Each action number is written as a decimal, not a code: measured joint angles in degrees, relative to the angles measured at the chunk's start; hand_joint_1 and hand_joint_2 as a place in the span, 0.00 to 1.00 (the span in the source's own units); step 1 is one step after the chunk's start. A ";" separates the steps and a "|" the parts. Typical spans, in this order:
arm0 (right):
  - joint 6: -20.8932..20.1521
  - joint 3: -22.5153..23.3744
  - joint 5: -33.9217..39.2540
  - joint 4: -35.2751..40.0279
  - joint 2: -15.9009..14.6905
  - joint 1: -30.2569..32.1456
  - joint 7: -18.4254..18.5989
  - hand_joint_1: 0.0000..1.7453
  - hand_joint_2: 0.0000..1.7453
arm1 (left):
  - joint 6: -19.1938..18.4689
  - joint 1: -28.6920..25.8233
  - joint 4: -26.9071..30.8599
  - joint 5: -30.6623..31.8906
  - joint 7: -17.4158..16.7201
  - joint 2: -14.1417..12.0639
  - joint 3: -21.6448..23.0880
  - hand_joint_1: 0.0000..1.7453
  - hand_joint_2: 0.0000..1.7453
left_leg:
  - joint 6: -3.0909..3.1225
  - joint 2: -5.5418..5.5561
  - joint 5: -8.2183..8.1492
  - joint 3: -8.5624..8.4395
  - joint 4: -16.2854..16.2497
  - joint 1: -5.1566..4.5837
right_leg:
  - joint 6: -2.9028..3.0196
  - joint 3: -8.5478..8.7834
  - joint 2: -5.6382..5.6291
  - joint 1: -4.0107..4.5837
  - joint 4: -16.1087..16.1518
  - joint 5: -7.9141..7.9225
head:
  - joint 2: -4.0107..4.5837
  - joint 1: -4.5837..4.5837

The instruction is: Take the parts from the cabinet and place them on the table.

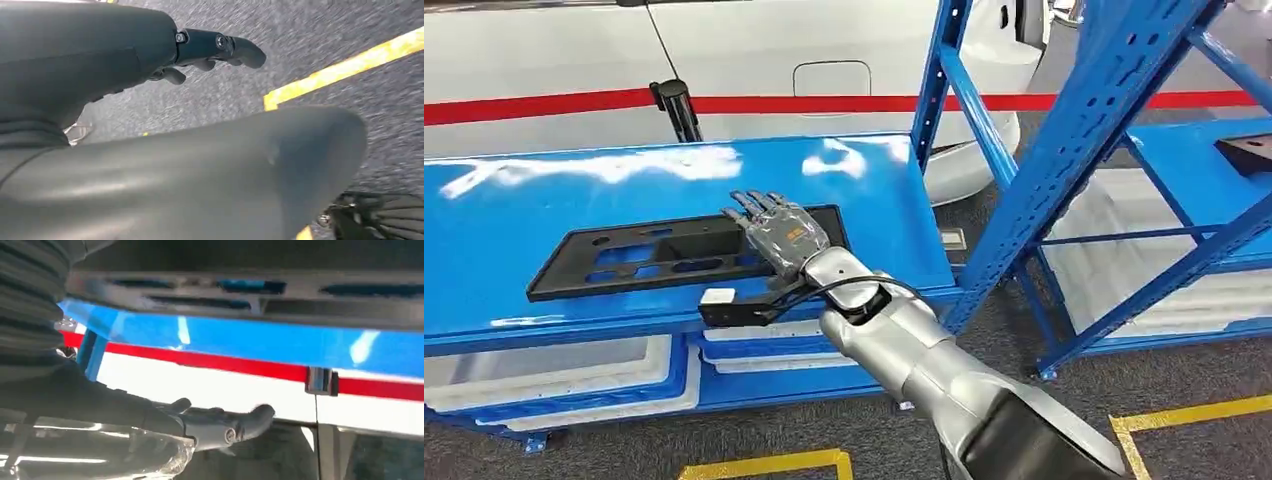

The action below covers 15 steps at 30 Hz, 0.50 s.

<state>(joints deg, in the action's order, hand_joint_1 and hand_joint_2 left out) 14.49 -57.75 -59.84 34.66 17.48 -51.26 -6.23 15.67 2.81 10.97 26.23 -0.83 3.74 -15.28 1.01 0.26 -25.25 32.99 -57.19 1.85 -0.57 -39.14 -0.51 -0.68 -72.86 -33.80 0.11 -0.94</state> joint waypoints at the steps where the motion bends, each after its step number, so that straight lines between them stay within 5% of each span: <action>1: 0.00 -0.02 0.09 -0.07 -0.09 0.18 0.00 0.00 1.00 | 0.00 -0.01 0.00 -0.02 0.13 0.00 0.00 0.00 0.00 | 0.08 0.08 -0.25 -0.19 0.00 -0.19 | 0.15 -1.45 0.00 0.11 -1.39 -0.49 | 0.00 -0.02; 2: -0.04 -0.04 0.33 -0.22 -0.26 0.50 0.00 0.00 1.00 | -0.04 -0.03 0.00 -0.28 0.52 0.02 -0.02 0.00 0.00 | 0.21 0.26 -0.63 -0.79 -0.01 -0.67 | 0.17 -2.86 0.00 0.38 -0.94 0.32 | 0.00 -0.02; 4: 0.02 -0.11 0.48 -0.66 -0.33 0.79 -0.11 0.00 1.00 | -0.13 -0.11 0.00 -0.39 1.05 0.07 -0.20 0.00 0.00 | 0.50 0.43 -1.53 -2.10 0.04 -1.47 | 0.26 -1.16 0.00 1.36 7.40 5.75 | 0.00 0.04; 5: 0.02 -0.17 0.61 -1.24 -0.33 0.83 -0.41 0.00 1.00 | -0.13 -0.08 0.00 -0.33 1.24 0.15 -0.30 0.00 0.00 | 0.60 0.47 -1.98 -2.75 0.15 -1.85 | 0.76 0.56 0.01 2.03 13.01 9.22 | 0.00 -0.02; 6: 0.11 -0.35 0.68 -2.13 -0.33 1.06 -0.53 0.00 1.00 | -0.11 -0.08 -0.09 -0.33 1.35 0.63 -0.39 0.00 0.00 | 0.54 0.68 -2.40 -3.01 0.01 -1.97 | 1.94 1.49 -0.29 2.50 16.56 11.52 | 0.00 -0.38; 7: 0.37 -0.48 0.79 -2.80 -0.33 1.35 -0.52 0.00 1.00 | -0.07 0.09 -0.07 -0.33 1.38 0.41 -0.53 0.00 0.00 | 0.20 1.11 -2.73 -3.18 0.17 -1.89 | 2.99 1.33 -0.79 2.85 16.37 9.99 | 0.00 -0.50; 9: 1.34 -0.50 1.14 -3.69 -0.28 2.11 -0.48 0.00 1.00 | -0.04 0.32 -0.04 -0.24 1.49 0.50 -0.66 0.00 0.00 | -0.14 1.11 -2.62 -3.30 -0.54 -1.95 | 3.54 2.32 -0.75 2.63 17.57 11.64 | 0.00 -0.07; 11: 2.27 -0.50 1.29 -4.61 0.06 2.27 -0.33 0.00 1.00 | 0.00 0.01 -0.09 -0.17 1.49 0.50 -0.98 0.00 0.00 | -0.20 0.79 -2.91 -4.20 0.30 -1.63 | 2.90 3.81 -0.81 2.12 17.73 12.83 | 0.00 -0.20; 13: 2.60 -0.50 1.46 -5.11 0.33 2.30 -0.20 0.00 1.00 | 0.00 0.24 -0.07 -0.15 1.51 0.39 -1.03 0.00 0.00 | -0.77 0.67 -3.55 -4.60 0.79 -1.31 | 3.36 3.83 -0.92 2.38 17.70 12.51 | 0.00 -0.18; 15: 2.82 -0.50 1.49 -5.44 0.46 2.30 -0.11 0.00 1.00 | 0.00 0.26 -0.07 -0.15 1.53 0.33 -1.05 0.00 0.00 | -0.56 0.60 -3.83 -4.67 1.00 -1.33 | 3.09 3.83 -0.99 2.35 17.73 12.20 | 0.00 -0.29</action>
<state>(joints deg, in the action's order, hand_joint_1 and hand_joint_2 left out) 17.31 -58.25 -58.36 29.22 17.94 -48.96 -6.34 15.67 3.07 10.91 26.08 0.70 4.07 -16.33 0.45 0.87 -29.09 28.32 -56.20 0.52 2.53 -35.32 -1.50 1.68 -55.13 -21.60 0.11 -1.22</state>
